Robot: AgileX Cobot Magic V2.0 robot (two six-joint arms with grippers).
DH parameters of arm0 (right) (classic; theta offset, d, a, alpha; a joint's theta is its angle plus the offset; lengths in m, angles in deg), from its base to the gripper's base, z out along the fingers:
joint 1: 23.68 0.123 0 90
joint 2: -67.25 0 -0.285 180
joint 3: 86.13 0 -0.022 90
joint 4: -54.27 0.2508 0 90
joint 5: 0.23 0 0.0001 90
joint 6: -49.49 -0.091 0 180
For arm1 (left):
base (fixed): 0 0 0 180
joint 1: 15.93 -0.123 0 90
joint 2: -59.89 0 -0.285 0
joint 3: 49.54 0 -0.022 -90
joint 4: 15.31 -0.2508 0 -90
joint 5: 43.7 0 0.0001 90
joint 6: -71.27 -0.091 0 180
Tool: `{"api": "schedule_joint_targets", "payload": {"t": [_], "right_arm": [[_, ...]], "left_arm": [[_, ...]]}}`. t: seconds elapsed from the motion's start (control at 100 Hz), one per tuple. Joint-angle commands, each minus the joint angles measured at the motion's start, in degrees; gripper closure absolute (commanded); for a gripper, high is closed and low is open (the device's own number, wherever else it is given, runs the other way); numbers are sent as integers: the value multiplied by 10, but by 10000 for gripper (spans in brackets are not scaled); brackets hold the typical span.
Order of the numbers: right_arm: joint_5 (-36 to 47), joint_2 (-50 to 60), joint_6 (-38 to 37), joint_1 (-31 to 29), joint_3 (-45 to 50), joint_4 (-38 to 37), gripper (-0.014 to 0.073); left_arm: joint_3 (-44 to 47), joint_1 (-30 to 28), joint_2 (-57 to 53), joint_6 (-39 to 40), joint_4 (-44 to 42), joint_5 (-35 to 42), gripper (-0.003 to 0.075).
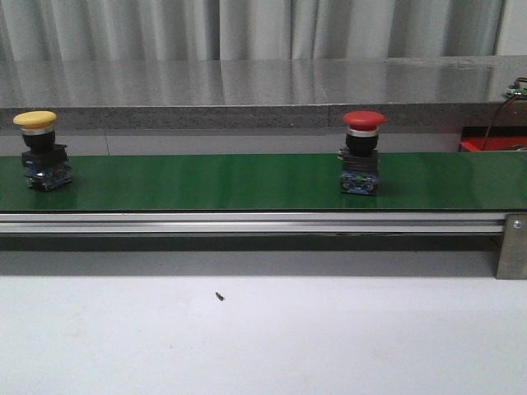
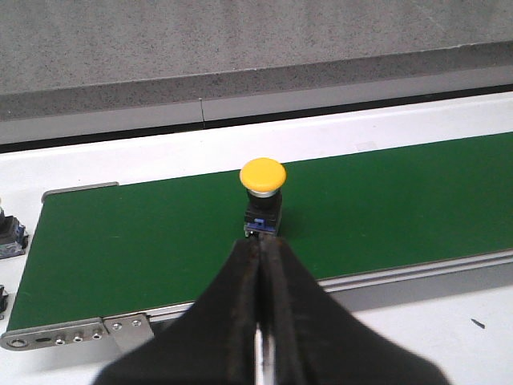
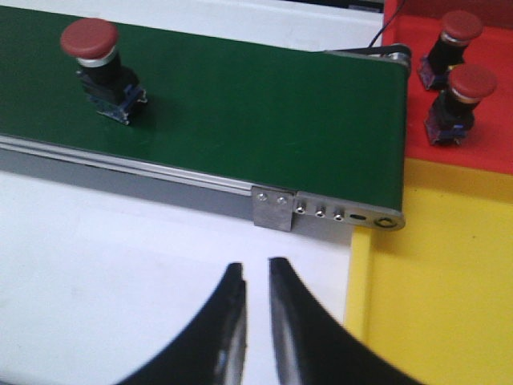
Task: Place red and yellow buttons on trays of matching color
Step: 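Lower the right gripper onto the red button arriving at the belt end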
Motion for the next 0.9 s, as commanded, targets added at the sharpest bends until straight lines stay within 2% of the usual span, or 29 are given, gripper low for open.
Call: {"api": "schedule_joint_targets", "payload": {"t": [0.0,0.03,0.1,0.27,0.45,0.71,0.89], "right_arm": [[16,-1,4,0,-15,21,222],[15,-1,4,0,-15,21,141],[11,-6,4,0,-19,21,60],[-37,-70,4,0,-72,23,76],[-81,-186,4,10,-156,25,76],[-88,-358,4,68,-278,24,76],[-90,-452,4,83,-353,15,76]], "left_arm": [[-16,5,1,0,12,34,740],[-16,5,1,0,12,34,740],[-16,5,1,0,12,34,740],[-16,5,1,0,12,35,740],[-16,5,1,0,12,35,740],[-16,5,1,0,12,35,740],[-16,5,1,0,12,35,740]]}}
